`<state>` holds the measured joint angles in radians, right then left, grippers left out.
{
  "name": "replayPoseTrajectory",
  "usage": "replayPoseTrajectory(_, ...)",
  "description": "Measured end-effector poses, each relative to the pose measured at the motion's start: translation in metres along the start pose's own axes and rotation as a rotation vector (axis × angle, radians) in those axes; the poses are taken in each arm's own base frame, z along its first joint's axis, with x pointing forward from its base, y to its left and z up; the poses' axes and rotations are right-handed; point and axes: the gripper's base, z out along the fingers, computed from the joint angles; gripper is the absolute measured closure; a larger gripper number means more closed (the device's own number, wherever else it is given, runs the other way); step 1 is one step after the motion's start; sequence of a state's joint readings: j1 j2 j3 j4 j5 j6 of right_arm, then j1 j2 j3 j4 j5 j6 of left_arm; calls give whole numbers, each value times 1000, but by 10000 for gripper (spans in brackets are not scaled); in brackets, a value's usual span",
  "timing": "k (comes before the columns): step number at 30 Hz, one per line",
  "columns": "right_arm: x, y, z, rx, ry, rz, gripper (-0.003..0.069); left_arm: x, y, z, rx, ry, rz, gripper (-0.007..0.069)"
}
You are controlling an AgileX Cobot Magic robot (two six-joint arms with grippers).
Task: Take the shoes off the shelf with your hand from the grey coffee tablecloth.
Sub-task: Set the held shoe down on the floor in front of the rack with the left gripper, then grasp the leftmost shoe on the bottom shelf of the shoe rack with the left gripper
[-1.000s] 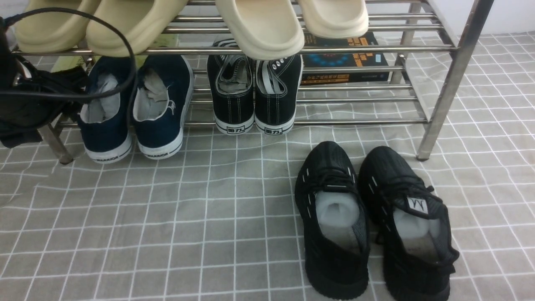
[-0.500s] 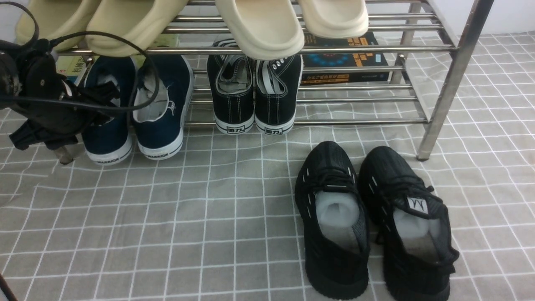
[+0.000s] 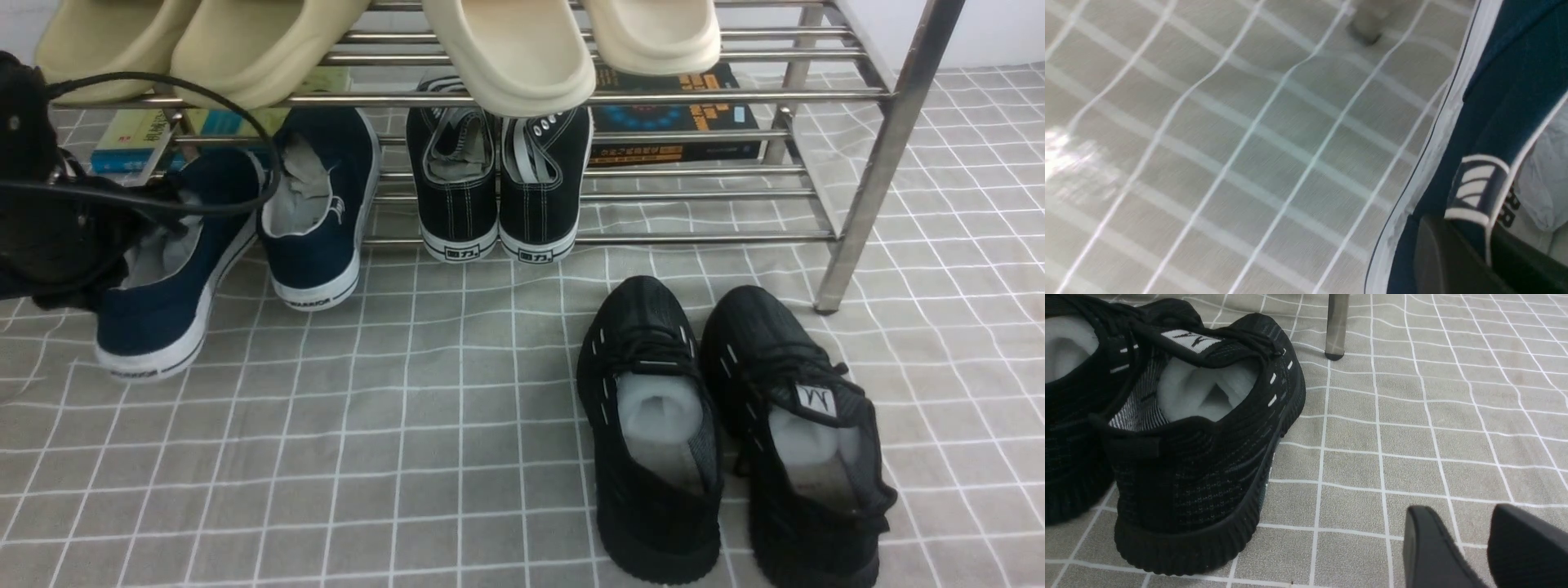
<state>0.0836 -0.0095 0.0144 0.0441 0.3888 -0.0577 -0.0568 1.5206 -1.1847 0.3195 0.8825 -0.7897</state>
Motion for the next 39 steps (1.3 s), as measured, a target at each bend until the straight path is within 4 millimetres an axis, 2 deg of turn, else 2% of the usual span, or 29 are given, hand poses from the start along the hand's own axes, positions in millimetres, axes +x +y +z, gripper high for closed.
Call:
replayPoseTrajectory(3, 0, 0, 0, 0, 0, 0, 421, 12, 11, -6, -34, 27, 15, 582)
replayPoseTrajectory(5, 0, 0, 0, 0, 0, 0, 421, 27, 21, -3, -51, 48, 18, 582)
replayPoseTrajectory(6, 0, 0, 0, 0, 0, 0, 421, 28, 21, -4, -49, 46, 14, 582)
replayPoseTrajectory(10, 0, 0, 0, 0, 0, 0, 421, 53, 33, 9, -50, 63, 14, 582)
replayPoseTrajectory(21, 0, 0, 0, 0, 0, 0, 421, 84, 46, 30, -75, 119, 52, 582)
replayPoseTrajectory(26, 0, 0, 0, 0, 0, 0, 421, 92, 53, 32, -124, 164, 71, 582)
replayPoseTrajectory(35, 0, 0, 0, 0, 0, 0, 421, 91, 54, 32, -137, 155, 90, 579)
replayPoseTrajectory(39, 0, 0, 0, 0, 0, 0, 421, 90, 55, 32, -145, 150, 102, 526)
